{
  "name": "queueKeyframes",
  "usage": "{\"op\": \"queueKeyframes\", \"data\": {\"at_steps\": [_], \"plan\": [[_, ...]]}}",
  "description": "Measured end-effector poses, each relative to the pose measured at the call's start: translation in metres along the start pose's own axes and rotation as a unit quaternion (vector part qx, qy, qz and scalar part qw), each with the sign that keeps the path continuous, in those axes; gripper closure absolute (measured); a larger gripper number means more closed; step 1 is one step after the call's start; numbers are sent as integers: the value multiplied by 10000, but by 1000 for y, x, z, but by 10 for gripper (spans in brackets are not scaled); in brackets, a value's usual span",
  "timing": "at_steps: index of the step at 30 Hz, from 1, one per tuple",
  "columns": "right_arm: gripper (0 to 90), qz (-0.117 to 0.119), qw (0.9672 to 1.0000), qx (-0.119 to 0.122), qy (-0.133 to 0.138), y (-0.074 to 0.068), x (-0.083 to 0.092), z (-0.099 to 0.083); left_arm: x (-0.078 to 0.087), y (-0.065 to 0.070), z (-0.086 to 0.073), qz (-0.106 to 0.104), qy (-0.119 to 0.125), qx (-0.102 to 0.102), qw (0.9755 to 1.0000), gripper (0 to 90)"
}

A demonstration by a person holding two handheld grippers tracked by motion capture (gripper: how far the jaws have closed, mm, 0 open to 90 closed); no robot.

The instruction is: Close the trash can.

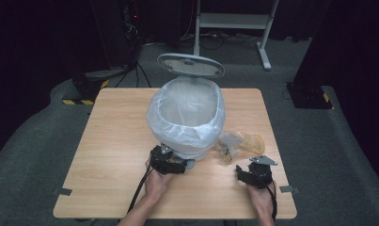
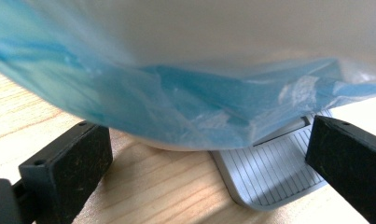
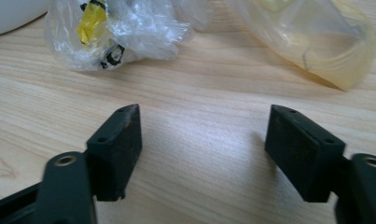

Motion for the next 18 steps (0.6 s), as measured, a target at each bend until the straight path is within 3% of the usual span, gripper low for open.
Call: {"op": "queueKeyframes", "data": {"at_steps": [4,8,11,12,18], "plan": [[283,60,9999,-127,75,5,6,-4,0,0,0,-5,2,2,10000,8],[283,22,9998,-77,159,9,12,-5,0,0,0,-19,5,23,10000,8],[287,54,9995,-46,310,12,22,-1,-1,0,0,-26,5,40,10000,8],[287,54,9995,-46,310,12,22,-1,-3,2,2,-33,185,253,9995,8],[288,114,9987,38,488,11,28,14,-3,2,2,-41,173,249,9995,8]]}}
Point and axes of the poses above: each handheld gripper's, and its own axes: x roughly backward along the jaws, z roughly out of its top, y roughly to its right, the point moved 5 cm from there along -x, roughly forward along the jaws
